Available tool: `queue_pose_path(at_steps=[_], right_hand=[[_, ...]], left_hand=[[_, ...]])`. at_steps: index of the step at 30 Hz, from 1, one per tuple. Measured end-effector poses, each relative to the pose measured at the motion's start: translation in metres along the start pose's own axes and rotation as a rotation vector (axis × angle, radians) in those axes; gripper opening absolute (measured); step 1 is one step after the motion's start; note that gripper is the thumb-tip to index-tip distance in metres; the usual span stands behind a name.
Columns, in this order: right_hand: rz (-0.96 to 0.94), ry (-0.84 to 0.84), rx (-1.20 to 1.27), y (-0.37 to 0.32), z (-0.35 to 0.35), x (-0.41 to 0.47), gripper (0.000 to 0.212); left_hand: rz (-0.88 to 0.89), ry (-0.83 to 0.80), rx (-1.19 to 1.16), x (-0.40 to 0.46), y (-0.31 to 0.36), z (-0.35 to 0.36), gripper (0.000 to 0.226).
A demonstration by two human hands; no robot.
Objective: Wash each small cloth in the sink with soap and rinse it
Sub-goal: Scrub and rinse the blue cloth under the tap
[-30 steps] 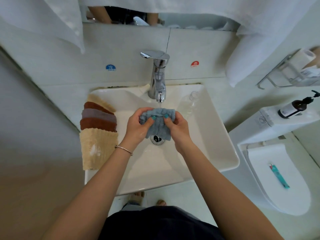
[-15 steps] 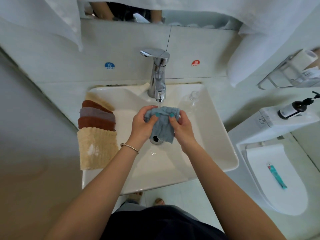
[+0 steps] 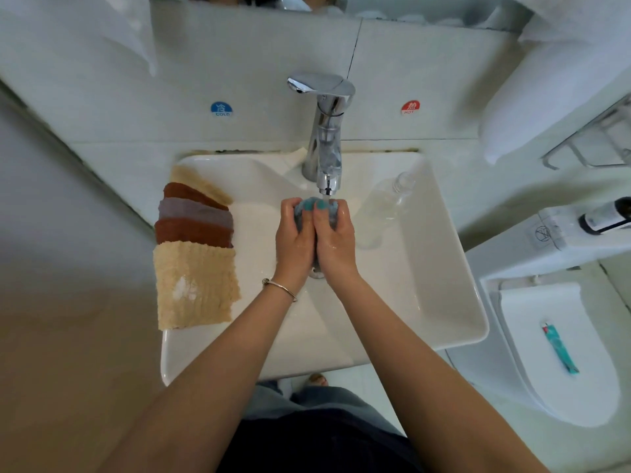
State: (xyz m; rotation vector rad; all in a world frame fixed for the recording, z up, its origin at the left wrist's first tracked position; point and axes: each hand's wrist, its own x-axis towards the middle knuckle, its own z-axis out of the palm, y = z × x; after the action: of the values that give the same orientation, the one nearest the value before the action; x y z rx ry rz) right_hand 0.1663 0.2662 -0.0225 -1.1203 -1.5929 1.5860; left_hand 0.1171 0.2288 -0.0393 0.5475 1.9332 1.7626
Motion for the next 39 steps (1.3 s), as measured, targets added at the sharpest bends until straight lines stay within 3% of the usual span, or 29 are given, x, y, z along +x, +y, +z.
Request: queue_pose_path(at_steps=[5,8,11,14,17,20,22,25,29,33,37,39], right_hand=[[0.003,0.027,-0.113,0.000,-0.001,0.007,0.035],[-0.033,0.056,-0.282,0.001,-0.002,0.012,0.046],[-0.032,0.059,-0.405,0.000,-0.004,0.019,0.045],[-0.010,0.060,-0.360,-0.001,-0.007,0.016,0.044],[0.068,0.037,-0.252,0.002,-0.007,0.011,0.045],[0.051,-0.065,-0.198,-0.002,-0.007,0.008,0.037],[0.050,-0.147,-0.132,-0.006,-0.011,0.007,0.025],[0.099,-0.224,-0.089,-0.008,-0.021,0.011,0.020],[0.035,-0.250,-0.151,-0.005,-0.030,0.016,0.021],[0.087,-0.201,-0.076,-0.001,-0.032,0.014,0.010],[0.283,-0.145,0.149,0.009,-0.034,0.005,0.038],[0.308,-0.150,0.227,0.014,-0.034,0.000,0.039]], left_hand=[[-0.064,0.105,-0.109,0.002,0.003,0.011,0.025],[-0.073,0.073,-0.102,0.008,0.007,0.017,0.035],[-0.048,0.072,-0.067,0.012,0.006,0.020,0.039],[-0.073,0.051,0.077,0.014,0.007,0.020,0.041],[-0.163,0.133,0.008,0.007,0.007,0.019,0.048],[-0.070,0.166,-0.036,-0.003,0.007,0.010,0.040],[-0.007,0.099,-0.017,-0.004,0.008,-0.001,0.028],[-0.083,-0.112,-0.015,0.005,0.003,-0.024,0.008],[-0.200,-0.321,-0.043,0.015,-0.004,-0.051,0.035],[-0.251,-0.408,-0.107,0.016,0.000,-0.052,0.018],[-0.264,-0.321,-0.335,0.009,0.000,-0.040,0.013],[-0.277,-0.279,-0.427,0.006,0.000,-0.035,0.021]])
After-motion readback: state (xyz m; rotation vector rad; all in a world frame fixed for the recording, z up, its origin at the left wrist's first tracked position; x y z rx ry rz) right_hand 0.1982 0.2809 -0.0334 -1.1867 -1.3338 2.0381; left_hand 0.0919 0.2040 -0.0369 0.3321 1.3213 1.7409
